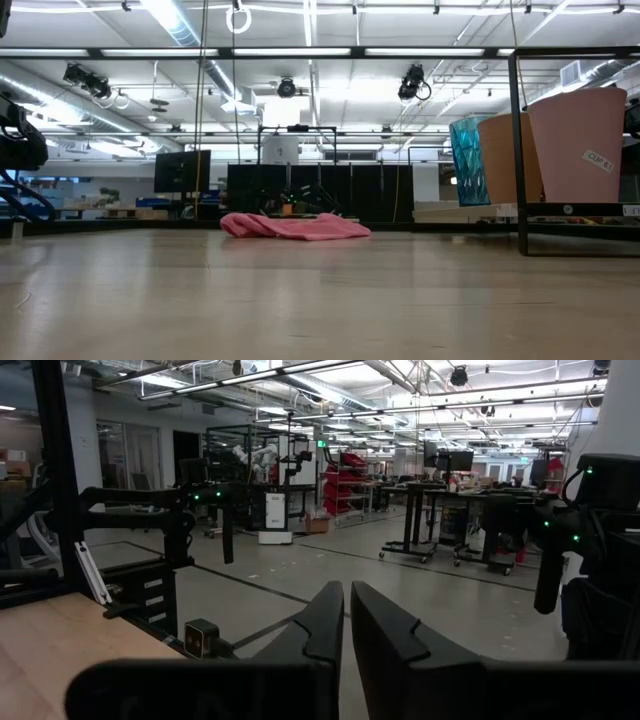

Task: Stack small to large cups/mugs on shelf
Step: Return to Home Position

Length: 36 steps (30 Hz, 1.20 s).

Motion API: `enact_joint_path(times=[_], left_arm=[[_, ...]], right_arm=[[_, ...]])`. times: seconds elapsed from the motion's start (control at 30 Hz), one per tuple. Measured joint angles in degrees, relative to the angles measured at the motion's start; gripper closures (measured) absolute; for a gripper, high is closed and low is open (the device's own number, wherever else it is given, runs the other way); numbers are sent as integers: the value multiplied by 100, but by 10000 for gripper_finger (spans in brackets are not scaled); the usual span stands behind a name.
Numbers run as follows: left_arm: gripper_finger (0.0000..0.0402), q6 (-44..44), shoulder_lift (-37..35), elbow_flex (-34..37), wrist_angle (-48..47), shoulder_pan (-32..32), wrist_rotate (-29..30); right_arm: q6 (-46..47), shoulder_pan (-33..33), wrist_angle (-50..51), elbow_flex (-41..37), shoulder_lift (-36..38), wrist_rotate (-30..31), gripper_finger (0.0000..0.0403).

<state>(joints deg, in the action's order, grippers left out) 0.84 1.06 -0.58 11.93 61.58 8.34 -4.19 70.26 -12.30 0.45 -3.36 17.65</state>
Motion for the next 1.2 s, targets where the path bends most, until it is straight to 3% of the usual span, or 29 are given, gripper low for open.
enact_joint_path(times=[1.2], left_arm=[[368, 2, 0, 0, 1, -1, 0]], right_arm=[[-1, 0, 1, 0, 0, 2, 346]])
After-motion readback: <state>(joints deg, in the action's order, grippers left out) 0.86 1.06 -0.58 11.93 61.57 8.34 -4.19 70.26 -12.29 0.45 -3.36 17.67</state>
